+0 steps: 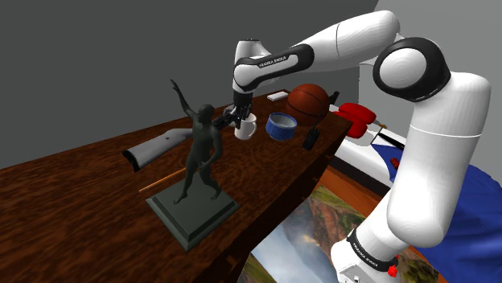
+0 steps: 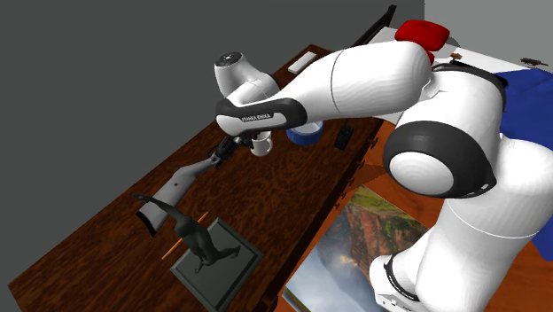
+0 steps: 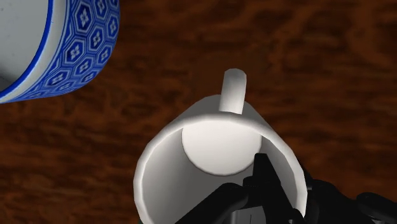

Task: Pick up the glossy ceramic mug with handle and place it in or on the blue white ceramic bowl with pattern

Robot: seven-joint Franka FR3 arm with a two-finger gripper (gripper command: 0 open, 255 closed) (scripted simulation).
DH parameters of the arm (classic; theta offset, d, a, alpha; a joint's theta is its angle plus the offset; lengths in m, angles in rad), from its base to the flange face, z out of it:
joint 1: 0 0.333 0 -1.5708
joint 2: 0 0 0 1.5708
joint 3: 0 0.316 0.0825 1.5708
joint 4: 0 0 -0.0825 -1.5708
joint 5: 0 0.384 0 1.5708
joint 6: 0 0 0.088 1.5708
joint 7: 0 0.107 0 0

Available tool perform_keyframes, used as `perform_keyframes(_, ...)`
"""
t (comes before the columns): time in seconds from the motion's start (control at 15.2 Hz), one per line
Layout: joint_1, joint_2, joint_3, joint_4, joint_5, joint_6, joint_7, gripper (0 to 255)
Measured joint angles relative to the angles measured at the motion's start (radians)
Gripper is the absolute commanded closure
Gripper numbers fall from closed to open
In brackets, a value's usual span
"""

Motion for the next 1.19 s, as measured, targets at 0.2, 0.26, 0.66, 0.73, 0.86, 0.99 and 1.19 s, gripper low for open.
perform_keyframes(0.2, 0.0, -0.012, 0.001, 0.019, 0.001, -0.03, -0.002, 255)
perform_keyframes(0.26, 0.0, -0.02, 0.0, 0.022, 0.002, -0.042, -0.004, 255)
perform_keyframes(0.66, 0.0, -0.05, 0.001, 0.061, 0.004, -0.111, -0.008, 255)
perform_keyframes(0.73, 0.0, -0.055, 0.002, 0.068, 0.005, -0.122, -0.009, 255)
perform_keyframes(0.86, 0.001, -0.058, 0.002, 0.088, 0.005, -0.145, -0.009, 255)
perform_keyframes(0.99, 0.001, -0.067, 0.002, 0.103, 0.006, -0.169, -0.012, 255)
perform_keyframes(1.19, 0.001, -0.078, 0.002, 0.13, 0.007, -0.207, -0.015, 255)
